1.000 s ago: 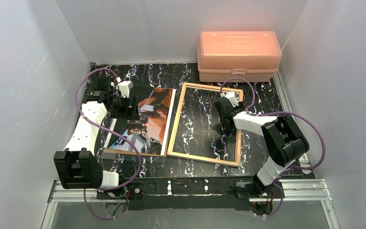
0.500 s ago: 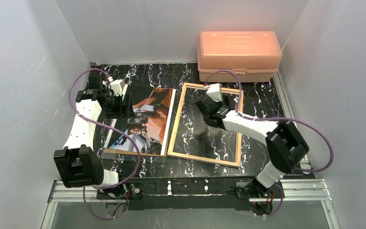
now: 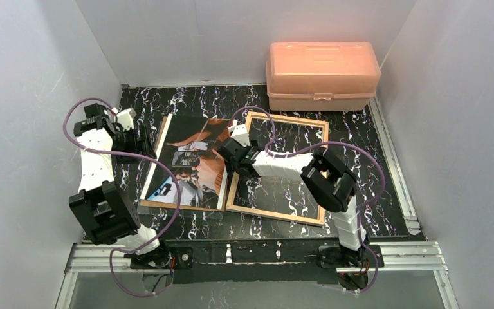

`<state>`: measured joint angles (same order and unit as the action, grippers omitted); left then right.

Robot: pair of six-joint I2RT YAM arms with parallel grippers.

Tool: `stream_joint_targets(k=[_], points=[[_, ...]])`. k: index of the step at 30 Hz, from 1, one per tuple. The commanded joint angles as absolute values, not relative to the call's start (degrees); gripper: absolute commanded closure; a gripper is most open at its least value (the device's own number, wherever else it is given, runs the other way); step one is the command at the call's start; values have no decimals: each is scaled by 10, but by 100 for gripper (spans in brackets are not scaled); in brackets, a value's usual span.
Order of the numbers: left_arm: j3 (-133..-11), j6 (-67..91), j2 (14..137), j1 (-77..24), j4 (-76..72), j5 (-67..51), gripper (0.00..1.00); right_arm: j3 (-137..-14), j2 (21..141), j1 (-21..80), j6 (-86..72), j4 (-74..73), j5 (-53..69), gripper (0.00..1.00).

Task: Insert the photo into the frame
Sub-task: Turn over the photo frame at the center of the board, then pick up the photo frame item at the center of the board.

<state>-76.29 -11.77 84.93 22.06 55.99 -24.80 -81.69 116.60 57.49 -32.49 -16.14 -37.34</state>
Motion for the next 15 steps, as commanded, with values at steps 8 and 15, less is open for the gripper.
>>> stream_joint_targets(k=[8,15], points=[[-810,-176,868,232,636,-240,1,-823,1186,578,-353,-134,-319,25],[-806,-184,873,232,623,-214,2,-736,1125,577,-328,-103,-327,32]])
